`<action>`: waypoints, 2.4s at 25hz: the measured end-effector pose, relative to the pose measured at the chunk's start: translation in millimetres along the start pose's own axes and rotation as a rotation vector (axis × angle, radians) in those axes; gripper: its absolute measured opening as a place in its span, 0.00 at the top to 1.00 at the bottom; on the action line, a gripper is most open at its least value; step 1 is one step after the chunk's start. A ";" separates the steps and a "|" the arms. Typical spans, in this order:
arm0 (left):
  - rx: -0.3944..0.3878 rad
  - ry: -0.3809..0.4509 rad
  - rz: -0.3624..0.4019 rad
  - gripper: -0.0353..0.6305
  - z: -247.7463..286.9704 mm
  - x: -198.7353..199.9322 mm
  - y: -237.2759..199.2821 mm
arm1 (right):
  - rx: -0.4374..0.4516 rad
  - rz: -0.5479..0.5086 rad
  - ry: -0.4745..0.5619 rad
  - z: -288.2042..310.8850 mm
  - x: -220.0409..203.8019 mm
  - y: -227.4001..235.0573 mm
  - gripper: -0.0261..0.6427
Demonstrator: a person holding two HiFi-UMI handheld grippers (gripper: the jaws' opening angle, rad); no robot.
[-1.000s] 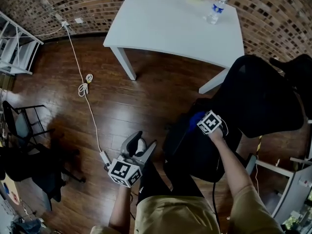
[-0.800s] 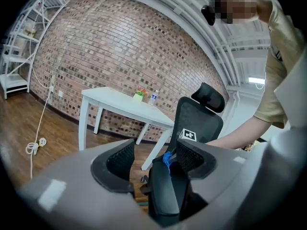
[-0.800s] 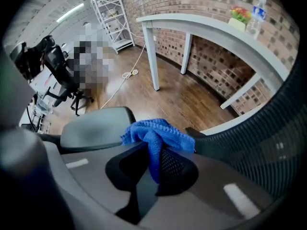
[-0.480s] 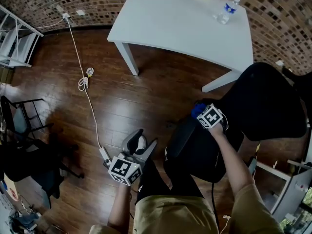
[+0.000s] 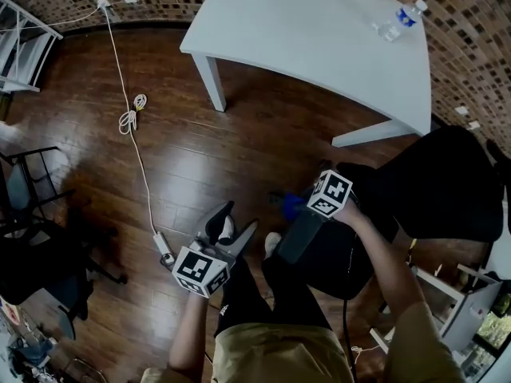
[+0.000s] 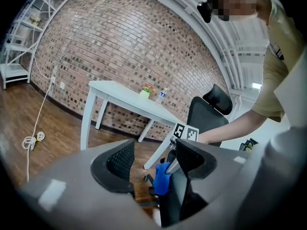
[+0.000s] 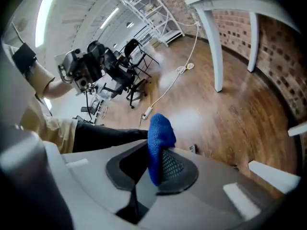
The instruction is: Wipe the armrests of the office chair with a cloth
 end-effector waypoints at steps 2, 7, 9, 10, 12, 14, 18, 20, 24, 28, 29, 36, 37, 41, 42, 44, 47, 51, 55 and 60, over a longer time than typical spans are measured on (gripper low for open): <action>-0.002 0.005 -0.002 0.55 6.0 -7.1 -14.9 | -0.004 -0.017 0.000 -4.5 16.2 12.4 0.91; 0.005 -0.001 -0.030 0.56 15.5 -30.2 -52.8 | 0.071 -0.032 -0.144 -3.0 51.8 41.4 0.91; 0.006 0.005 -0.036 0.58 20.1 -42.1 -60.0 | 0.174 -0.080 -0.325 13.2 46.0 36.4 0.91; 0.007 0.009 -0.042 0.58 22.8 -48.6 -62.1 | 0.225 -0.122 -0.432 22.9 40.6 32.0 0.91; 0.004 0.011 -0.061 0.58 27.7 -63.6 -64.7 | 0.302 -0.195 -0.632 44.9 28.8 24.2 0.91; -0.003 0.002 -0.076 0.58 33.2 -77.8 -68.5 | 0.344 -0.228 -0.779 70.0 21.1 22.8 0.91; -0.021 -0.031 -0.072 0.58 43.5 -104.8 -73.5 | 0.444 -0.257 -1.040 113.1 1.3 26.6 0.91; -0.026 -0.046 -0.051 0.58 45.6 -113.1 -74.4 | 0.553 -0.232 -1.175 120.2 -15.0 20.3 0.91; -0.016 -0.045 -0.051 0.58 46.7 -122.2 -82.0 | 0.695 -0.144 -1.287 123.8 -24.7 15.1 0.91; 0.000 -0.050 -0.084 0.58 45.2 -135.7 -86.8 | 0.566 -0.265 -1.223 150.3 -27.6 44.8 0.91; 0.001 -0.046 -0.090 0.58 44.7 -137.9 -87.1 | 0.524 -0.292 -1.188 158.3 -29.4 54.5 0.91; 0.012 -0.047 -0.104 0.58 48.5 -153.7 -92.2 | 0.214 -0.367 -0.952 197.9 -33.3 129.6 0.91; 0.015 -0.049 -0.107 0.58 48.7 -157.0 -92.0 | 0.166 -0.346 -0.917 202.6 -33.0 140.4 0.91; -0.004 -0.065 -0.112 0.58 45.6 -167.7 -86.2 | -0.026 -0.230 -0.822 207.3 -32.4 171.6 0.91; -0.015 -0.062 -0.113 0.57 44.8 -167.5 -84.7 | -0.031 -0.194 -0.805 201.0 -27.9 173.2 0.91; -0.032 -0.042 -0.101 0.57 44.3 -163.6 -83.9 | 0.038 -0.092 -0.745 178.2 -8.5 165.1 0.91; -0.050 -0.021 -0.094 0.57 46.2 -157.0 -83.4 | 0.220 -0.024 -0.692 128.4 18.4 128.8 0.91; -0.048 0.015 -0.124 0.57 49.4 -144.4 -86.1 | 0.459 -0.060 -0.774 73.0 20.5 82.7 0.91; -0.045 0.028 -0.128 0.57 50.3 -137.5 -85.2 | 0.563 0.001 -0.877 70.7 -4.7 70.2 0.91; -0.040 0.017 -0.141 0.57 45.8 -143.6 -84.1 | 0.627 0.048 -0.887 75.7 -17.5 68.4 0.91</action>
Point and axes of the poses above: the fingertips, and each gripper's own axes: z forward along the fingers, y to its right, x out of its top, the point moved 6 cm from there along -z, backward along the fingers, and after that the axes turned 14 degrees about z, right-handed, at the moved point
